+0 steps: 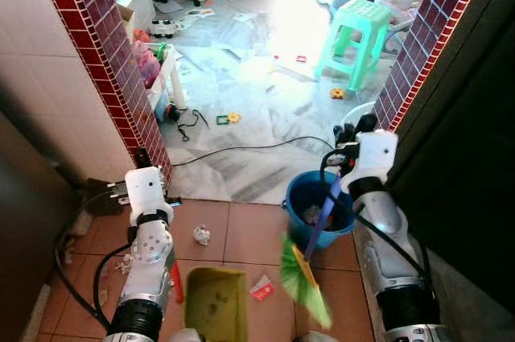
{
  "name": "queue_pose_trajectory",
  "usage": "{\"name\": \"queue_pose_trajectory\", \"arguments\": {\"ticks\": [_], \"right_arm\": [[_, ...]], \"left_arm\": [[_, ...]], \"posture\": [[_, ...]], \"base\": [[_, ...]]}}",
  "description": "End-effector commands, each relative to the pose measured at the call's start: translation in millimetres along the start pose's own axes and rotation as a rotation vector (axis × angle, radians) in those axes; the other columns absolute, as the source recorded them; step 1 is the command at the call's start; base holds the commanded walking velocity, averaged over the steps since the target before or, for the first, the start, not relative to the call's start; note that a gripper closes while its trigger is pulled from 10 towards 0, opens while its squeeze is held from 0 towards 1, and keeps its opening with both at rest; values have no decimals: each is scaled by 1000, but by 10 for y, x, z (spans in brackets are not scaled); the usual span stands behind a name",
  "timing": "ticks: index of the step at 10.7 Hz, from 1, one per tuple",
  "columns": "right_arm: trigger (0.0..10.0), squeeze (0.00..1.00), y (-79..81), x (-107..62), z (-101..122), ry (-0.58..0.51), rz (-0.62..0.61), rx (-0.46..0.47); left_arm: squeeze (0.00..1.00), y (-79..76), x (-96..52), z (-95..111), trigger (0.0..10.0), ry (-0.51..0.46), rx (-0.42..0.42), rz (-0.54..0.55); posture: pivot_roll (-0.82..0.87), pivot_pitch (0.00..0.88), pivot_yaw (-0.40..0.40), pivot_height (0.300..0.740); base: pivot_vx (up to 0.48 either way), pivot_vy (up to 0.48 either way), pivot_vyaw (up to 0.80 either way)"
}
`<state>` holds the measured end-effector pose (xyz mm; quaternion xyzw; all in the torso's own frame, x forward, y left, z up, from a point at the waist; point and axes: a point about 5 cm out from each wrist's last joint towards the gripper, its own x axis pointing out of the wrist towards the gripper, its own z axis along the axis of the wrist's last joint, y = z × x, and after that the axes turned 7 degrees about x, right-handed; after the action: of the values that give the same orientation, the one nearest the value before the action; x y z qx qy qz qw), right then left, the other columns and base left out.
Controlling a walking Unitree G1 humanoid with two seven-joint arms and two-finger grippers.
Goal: Sweep floor
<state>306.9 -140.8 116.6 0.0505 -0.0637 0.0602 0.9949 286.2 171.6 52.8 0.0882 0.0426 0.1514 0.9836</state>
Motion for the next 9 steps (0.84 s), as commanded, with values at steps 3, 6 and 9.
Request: {"name": "queue_pose_trajectory", "arguments": {"ticks": [3, 6, 9], "right_arm": [[10000, 0, 249, 105, -104, 78, -24, 222], [10000, 0, 328, 205, -34, 80, -67, 393], [10000, 0, 461, 409, 419, -14, 26, 515]], "left_arm": [[0, -26, 62, 79, 10000, -22, 19, 1], [0, -52, 71, 61, 10000, -5, 20, 7], [0, -129, 80, 72, 10000, 1, -6, -9]], "posture": [[-54, 0, 34, 740], [-60, 0, 34, 740], [-74, 0, 37, 740]], "base": [[0, 0, 0], [0, 0, 0], [0, 0, 0]]}}
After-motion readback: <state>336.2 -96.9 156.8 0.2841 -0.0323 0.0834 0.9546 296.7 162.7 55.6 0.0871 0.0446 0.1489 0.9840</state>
